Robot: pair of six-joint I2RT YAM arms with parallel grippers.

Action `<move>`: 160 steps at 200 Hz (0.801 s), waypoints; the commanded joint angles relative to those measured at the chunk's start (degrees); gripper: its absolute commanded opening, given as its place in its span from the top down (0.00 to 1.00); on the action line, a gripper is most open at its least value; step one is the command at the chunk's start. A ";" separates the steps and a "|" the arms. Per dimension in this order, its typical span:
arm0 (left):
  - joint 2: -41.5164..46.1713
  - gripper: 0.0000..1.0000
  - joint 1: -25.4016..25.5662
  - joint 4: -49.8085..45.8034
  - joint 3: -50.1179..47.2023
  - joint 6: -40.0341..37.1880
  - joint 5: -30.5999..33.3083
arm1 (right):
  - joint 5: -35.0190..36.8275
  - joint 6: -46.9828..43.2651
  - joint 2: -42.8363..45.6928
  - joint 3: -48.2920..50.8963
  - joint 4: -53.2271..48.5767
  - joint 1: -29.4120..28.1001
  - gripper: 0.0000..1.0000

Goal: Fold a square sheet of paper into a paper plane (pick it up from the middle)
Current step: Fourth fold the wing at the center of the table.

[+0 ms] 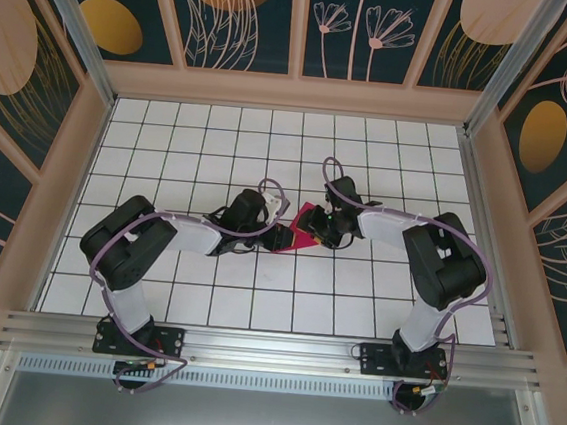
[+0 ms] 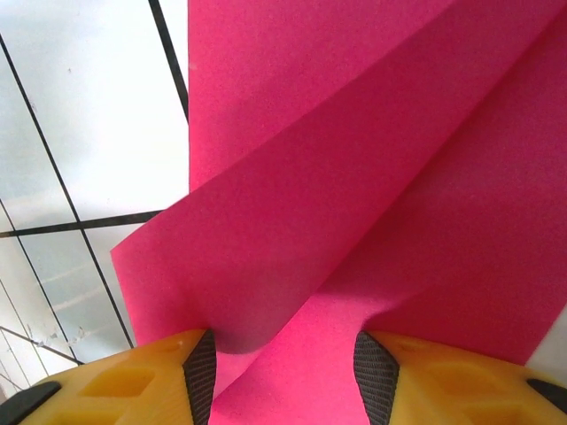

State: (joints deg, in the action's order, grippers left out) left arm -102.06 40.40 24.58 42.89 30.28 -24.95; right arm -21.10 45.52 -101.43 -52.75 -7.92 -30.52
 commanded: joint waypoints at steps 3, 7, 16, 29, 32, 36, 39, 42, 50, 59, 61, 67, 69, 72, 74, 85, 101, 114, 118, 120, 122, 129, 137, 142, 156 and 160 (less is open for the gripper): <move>-0.81 0.81 -0.32 -2.53 1.47 -0.62 2.30 | 4.24 0.25 -5.05 1.93 -7.17 0.79 0.49; -0.89 0.81 -0.41 -2.78 1.51 -0.73 2.55 | 4.22 0.21 -5.06 1.83 -7.29 0.81 0.49; -1.11 0.81 -0.33 -3.21 1.79 -0.93 3.17 | 4.23 0.12 -5.23 1.78 -7.46 0.84 0.49; -1.61 0.82 -0.32 -3.67 2.25 -1.21 3.67 | 4.32 0.17 -5.32 1.72 -7.76 0.90 0.49; -1.75 0.82 -0.35 -3.76 2.36 -1.25 3.68 | 4.32 0.17 -5.35 1.75 -7.84 0.93 0.49; -1.95 0.82 -0.37 -3.91 2.45 -1.19 3.72 | 4.31 0.17 -5.30 1.79 -7.81 0.99 0.49; -2.12 0.82 -0.40 -3.93 2.54 -1.20 3.76 | 4.39 0.18 -5.34 1.80 -7.89 0.99 0.49; -2.24 0.83 -0.38 -4.00 2.55 -1.15 3.77 | 4.40 0.19 -5.35 1.86 -7.97 1.06 0.49; -2.52 0.83 -0.33 -3.99 2.61 -1.19 3.77 | 4.45 0.27 -5.44 1.78 -8.07 1.15 0.49; -2.71 0.83 -0.40 -3.97 2.64 -1.19 3.77 | 4.42 0.32 -5.28 1.95 -8.09 1.21 0.50; -2.77 0.83 -0.39 -3.93 2.63 -1.23 3.77 | 4.41 0.35 -5.34 1.95 -8.03 1.24 0.50; -2.83 0.84 -0.35 -4.00 2.63 -1.26 3.77 | 4.33 0.40 -5.35 2.04 -7.97 1.21 0.51; -2.87 0.84 -0.33 -4.01 2.61 -1.27 3.70 | 4.32 0.39 -5.34 2.04 -7.96 1.29 0.51; -2.88 0.84 -0.33 -3.99 2.70 -1.28 3.62 | 4.17 0.40 -5.27 2.06 -7.86 1.34 0.52; -2.88 0.84 -0.32 -4.01 2.71 -1.28 3.55 | 4.15 0.46 -5.27 2.09 -7.76 1.34 0.53; -3.21 0.85 -0.32 -4.09 2.90 -1.30 3.42 | 3.66 0.80 -4.75 2.43 -6.85 1.43 0.58; -3.65 0.85 -0.32 -4.14 3.07 -1.37 3.24 | 2.58 1.54 -3.23 2.99 -4.77 1.74 0.59; -3.84 0.85 -0.35 -4.39 3.17 -1.28 3.27 | 1.61 2.06 -1.28 2.97 -2.83 1.78 0.58; -3.90 0.85 -0.37 -4.52 3.24 -1.37 3.39 | 1.47 2.09 -0.73 2.68 -2.53 1.78 0.58; -3.93 0.85 -0.34 -4.56 3.27 -1.37 3.48 | 1.43 2.05 -0.36 2.53 -2.42 1.76 0.58; -3.93 0.85 -0.33 -4.61 3.25 -1.37 3.50 | 1.42 1.99 -0.07 2.34 -2.38 1.78 0.57; -3.94 0.85 -0.39 -4.74 3.25 -1.36 3.74 | 1.41 1.83 0.91 1.65 -2.47 1.76 0.56; -3.95 0.85 -0.39 -4.97 3.39 -1.44 3.92 | 1.50 1.64 1.72 0.74 -2.70 1.86 0.55; -4.03 0.85 -0.37 -4.95 3.43 -1.45 3.94 | 1.58 1.52 2.09 0.17 -2.95 1.82 0.55; -4.28 0.85 -0.33 -5.04 3.51 -1.37 4.11 | 2.07 1.33 2.65 -0.75 -3.70 1.92 0.54; -4.29 0.85 -0.34 -5.06 3.56 -1.37 4.12 | 2.18 1.38 2.59 -1.03 -3.99 1.91 0.54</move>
State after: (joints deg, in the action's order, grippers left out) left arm -105.27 40.40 21.78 45.19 30.06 -21.82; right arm -22.09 46.85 -100.51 -52.42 -8.19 -29.32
